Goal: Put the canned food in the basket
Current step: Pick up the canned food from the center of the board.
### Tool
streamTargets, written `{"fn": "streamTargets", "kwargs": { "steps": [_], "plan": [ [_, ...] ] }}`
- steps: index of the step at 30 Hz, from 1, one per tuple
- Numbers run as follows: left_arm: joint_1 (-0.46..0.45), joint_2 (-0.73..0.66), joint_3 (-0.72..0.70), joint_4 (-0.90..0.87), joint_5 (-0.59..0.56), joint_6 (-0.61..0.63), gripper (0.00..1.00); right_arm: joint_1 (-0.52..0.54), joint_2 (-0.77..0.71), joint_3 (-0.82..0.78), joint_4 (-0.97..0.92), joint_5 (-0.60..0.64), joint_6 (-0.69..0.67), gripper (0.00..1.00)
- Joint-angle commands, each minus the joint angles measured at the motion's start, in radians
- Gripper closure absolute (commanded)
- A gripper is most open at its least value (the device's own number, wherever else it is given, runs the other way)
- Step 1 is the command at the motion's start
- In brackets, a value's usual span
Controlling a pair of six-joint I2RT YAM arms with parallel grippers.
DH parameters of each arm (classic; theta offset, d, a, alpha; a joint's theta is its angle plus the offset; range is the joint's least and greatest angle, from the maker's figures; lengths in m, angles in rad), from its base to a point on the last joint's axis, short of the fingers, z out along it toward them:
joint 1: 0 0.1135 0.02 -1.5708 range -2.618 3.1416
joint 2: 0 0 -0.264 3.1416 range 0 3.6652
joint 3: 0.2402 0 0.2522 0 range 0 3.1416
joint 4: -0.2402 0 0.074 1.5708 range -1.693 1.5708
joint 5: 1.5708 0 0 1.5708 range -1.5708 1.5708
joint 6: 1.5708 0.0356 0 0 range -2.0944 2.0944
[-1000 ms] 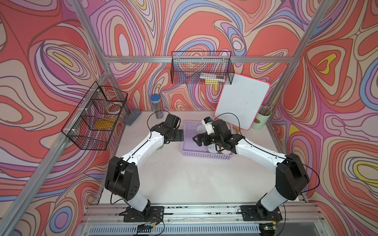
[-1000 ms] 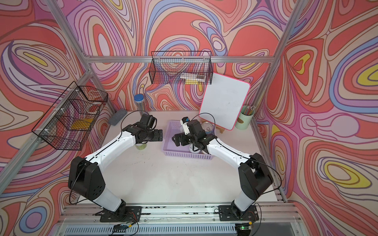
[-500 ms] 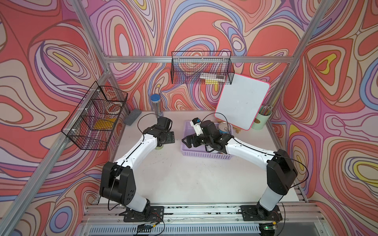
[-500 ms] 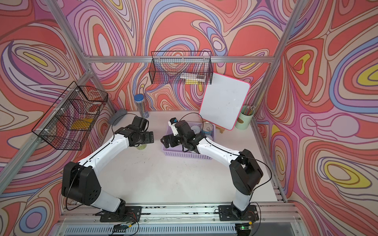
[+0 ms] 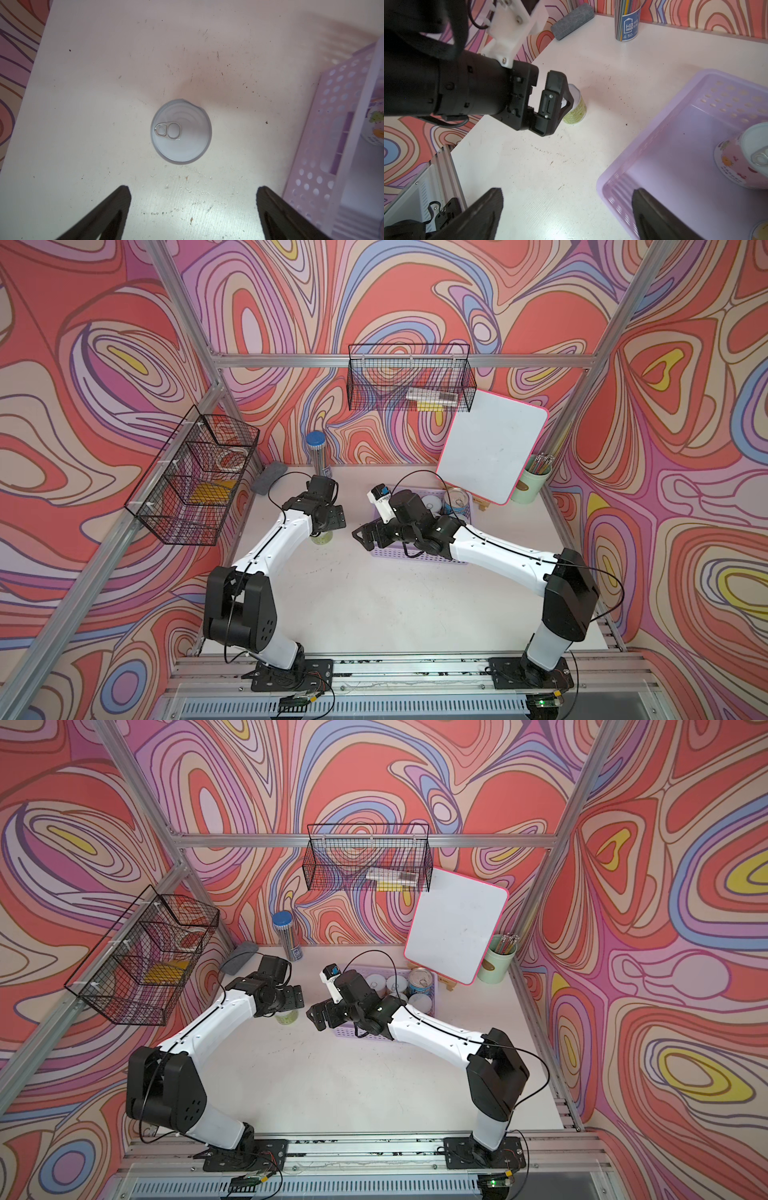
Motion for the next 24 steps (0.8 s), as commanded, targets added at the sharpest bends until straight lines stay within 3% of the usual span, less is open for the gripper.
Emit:
{"fn": "streamTargets", "kwargs": {
  "steps": [1, 24],
  "plan": [
    [0.020, 0.040, 0.003, 0.001, 0.019, -0.011, 0.01, 0.022, 0.003, 0.029, -0.055, 0.047, -0.015, 0.02],
    [0.102, 0.271, 0.167, -0.050, 0.055, 0.026, 0.01, 0.057, -0.072, -0.022, -0.041, 0.164, -0.053, 0.02]
  ]
}}
